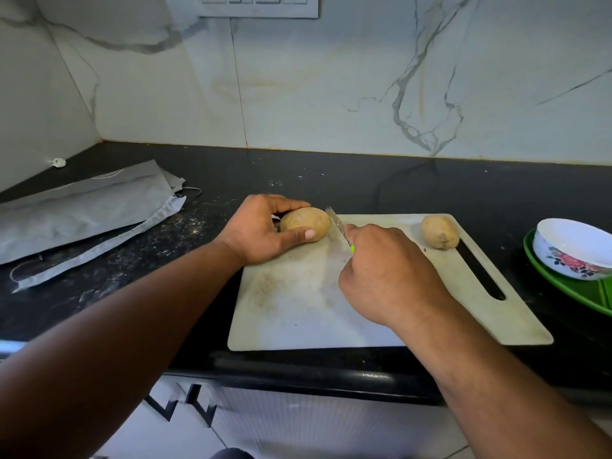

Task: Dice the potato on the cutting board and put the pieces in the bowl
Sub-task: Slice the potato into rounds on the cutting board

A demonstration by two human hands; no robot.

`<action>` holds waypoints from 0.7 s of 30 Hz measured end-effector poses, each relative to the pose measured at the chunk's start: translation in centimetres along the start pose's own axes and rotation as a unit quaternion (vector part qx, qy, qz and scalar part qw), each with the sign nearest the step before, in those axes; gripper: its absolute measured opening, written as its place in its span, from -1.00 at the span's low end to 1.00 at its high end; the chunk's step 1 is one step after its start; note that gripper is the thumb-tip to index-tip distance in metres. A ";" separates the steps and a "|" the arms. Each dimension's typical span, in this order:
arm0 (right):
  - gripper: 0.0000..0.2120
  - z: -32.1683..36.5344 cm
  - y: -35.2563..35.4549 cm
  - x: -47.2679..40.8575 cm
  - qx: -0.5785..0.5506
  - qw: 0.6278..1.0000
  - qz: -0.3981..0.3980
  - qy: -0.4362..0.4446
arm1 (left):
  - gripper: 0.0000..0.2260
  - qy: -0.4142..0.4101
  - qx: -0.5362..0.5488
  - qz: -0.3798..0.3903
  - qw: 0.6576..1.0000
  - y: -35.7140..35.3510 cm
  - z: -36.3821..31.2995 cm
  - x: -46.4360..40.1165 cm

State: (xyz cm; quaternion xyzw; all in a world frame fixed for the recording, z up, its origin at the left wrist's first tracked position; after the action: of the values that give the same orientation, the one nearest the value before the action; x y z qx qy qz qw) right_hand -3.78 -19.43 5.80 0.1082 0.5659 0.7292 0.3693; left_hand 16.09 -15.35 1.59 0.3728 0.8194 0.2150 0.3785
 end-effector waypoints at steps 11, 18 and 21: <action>-0.90 1.7 -1.3 -1.5 0.037 0.998 0.045 -0.021 | -0.42 0.002 0.004 -0.003 1.000 -0.1 -0.1 0.2; -0.94 1.8 -1.9 -1.4 0.036 0.998 0.044 -0.023 | -0.52 0.000 -0.009 -0.005 1.000 0.0 -0.1 0.1; -0.89 1.7 -2.4 -0.5 0.040 0.998 0.048 -0.019 | -0.54 0.012 -0.007 -0.009 1.000 0.1 0.1 0.0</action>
State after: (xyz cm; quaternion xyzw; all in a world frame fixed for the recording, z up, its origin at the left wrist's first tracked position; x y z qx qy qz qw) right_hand -1.44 -18.31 4.30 0.1643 0.5818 0.7205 0.3397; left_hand 16.20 -15.27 1.57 0.3607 0.8257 0.2215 0.3730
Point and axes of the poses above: each hand's wrist, its own x-axis away from the middle knuckle, its own y-axis out of the back of the hand, z = x × y, the point moved 10 cm from there along -x, towards the middle knuckle, and after that the axes turned 5 degrees about -z, right-handed, at the moved point
